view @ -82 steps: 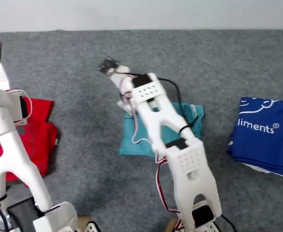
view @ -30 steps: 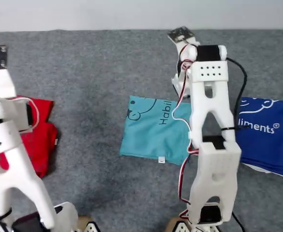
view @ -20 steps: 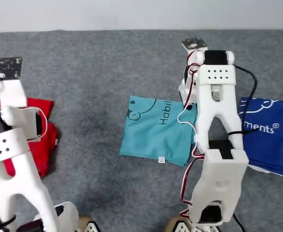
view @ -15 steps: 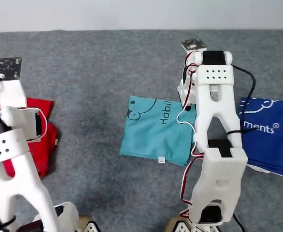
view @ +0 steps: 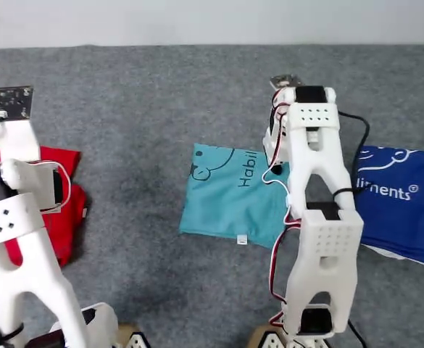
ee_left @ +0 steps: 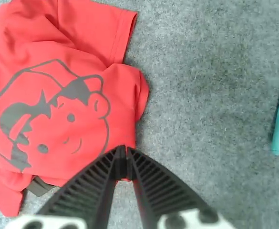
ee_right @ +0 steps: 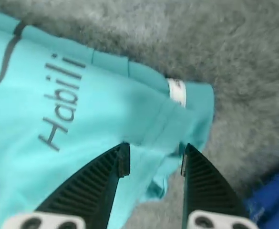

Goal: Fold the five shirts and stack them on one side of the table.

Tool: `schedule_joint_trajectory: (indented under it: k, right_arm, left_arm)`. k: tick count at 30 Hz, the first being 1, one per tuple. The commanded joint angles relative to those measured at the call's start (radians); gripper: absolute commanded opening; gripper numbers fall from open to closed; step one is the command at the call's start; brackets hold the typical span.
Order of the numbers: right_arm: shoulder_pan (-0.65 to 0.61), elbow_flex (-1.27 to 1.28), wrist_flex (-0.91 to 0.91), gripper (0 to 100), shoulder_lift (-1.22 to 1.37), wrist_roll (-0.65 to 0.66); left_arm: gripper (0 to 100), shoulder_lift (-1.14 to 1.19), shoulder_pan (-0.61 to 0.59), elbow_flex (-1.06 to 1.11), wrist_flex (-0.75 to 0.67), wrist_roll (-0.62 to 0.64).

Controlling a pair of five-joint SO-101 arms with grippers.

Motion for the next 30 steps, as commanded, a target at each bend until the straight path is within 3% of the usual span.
schedule_joint_trajectory:
  k: [1, 7, 17, 23, 30]
  right_arm:
    - [-0.022, -0.011, -0.050, 19.0, 0.007, -0.008]
    - [-0.042, -0.011, -0.087, 18.4, 0.035, -0.012]
    - [-0.025, -0.011, -0.107, 1.1, 0.028, -0.006]
    - [0.021, -0.014, -0.076, 0.9, 0.018, 0.000]
    - [0.074, -0.017, -0.053, 1.0, -0.090, 0.097]
  left_arm:
    - [1, -0.020, 0.009, -0.001, 0.002, -0.009]
    - [1, -0.020, 0.009, -0.001, 0.002, -0.009]
    - [1, -0.020, 0.011, -0.001, 0.002, -0.009]
    - [1, -0.020, 0.011, -0.001, 0.002, -0.009]
    - [1, -0.020, 0.011, -0.001, 0.002, -0.011]
